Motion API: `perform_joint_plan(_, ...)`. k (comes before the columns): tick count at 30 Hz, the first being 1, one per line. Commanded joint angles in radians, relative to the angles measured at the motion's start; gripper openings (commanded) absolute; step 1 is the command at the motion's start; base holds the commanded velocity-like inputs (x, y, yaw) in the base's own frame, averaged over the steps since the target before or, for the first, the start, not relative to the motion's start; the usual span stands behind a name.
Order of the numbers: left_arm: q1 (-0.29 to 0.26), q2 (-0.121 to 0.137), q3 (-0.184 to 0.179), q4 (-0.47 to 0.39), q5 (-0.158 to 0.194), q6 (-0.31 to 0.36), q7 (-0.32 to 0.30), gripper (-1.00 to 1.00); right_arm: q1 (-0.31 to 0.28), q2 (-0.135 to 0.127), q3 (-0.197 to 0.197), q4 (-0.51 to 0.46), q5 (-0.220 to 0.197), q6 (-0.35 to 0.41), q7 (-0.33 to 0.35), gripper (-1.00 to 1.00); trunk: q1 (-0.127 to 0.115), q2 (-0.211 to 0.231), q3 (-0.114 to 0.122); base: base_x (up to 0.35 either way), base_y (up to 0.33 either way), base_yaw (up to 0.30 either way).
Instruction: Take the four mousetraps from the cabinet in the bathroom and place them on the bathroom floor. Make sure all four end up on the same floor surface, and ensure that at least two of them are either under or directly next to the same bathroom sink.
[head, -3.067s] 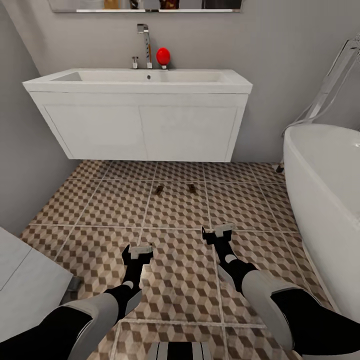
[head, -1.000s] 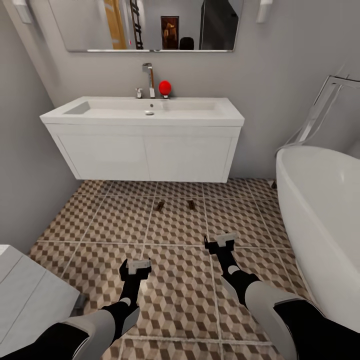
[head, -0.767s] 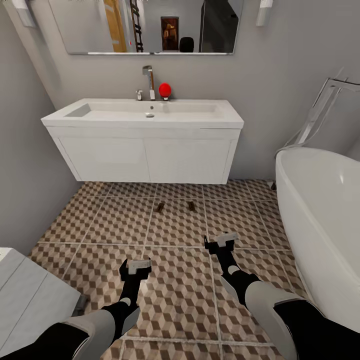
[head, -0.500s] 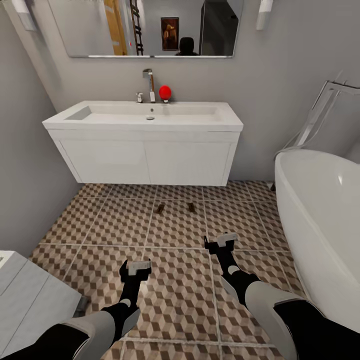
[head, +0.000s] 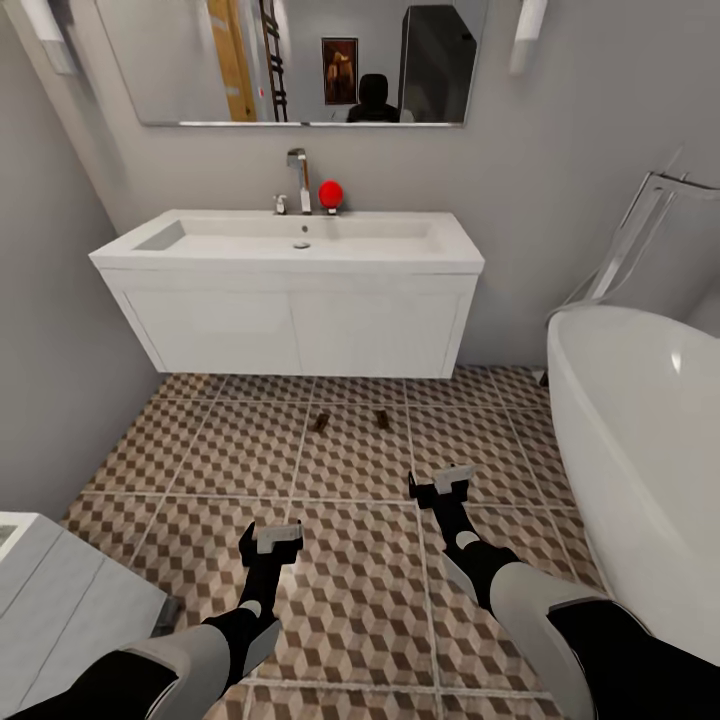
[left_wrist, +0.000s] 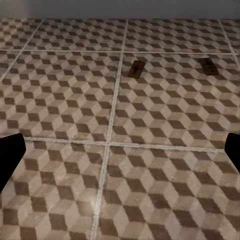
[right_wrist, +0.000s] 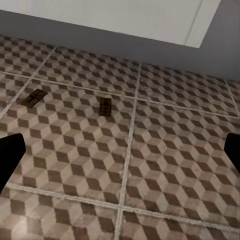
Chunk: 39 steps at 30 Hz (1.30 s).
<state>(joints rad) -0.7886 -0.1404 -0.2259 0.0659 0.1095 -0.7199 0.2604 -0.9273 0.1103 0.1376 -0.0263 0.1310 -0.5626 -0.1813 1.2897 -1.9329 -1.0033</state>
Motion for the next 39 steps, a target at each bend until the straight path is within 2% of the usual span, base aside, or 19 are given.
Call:
perform_joint_plan(1, -0.002, -0.001, -0.009, 0.004, 0.01, -0.006, 0.0, 1.0, -0.001, 0.0, 0.004, 0.001, 0.01, 0.0, -0.01, 1.0, -0.004, 0.007, 0.002, 0.0, 0.0, 0.0)
perform_joint_plan(39, 0.005, -0.001, -0.009, 0.004, 0.01, -0.006, 0.0, 1.0, -0.001, 0.002, 0.004, 0.002, 0.01, 0.001, -0.01, 1.0, -0.15, 0.273, 0.122, 0.0, 0.0, 0.0)
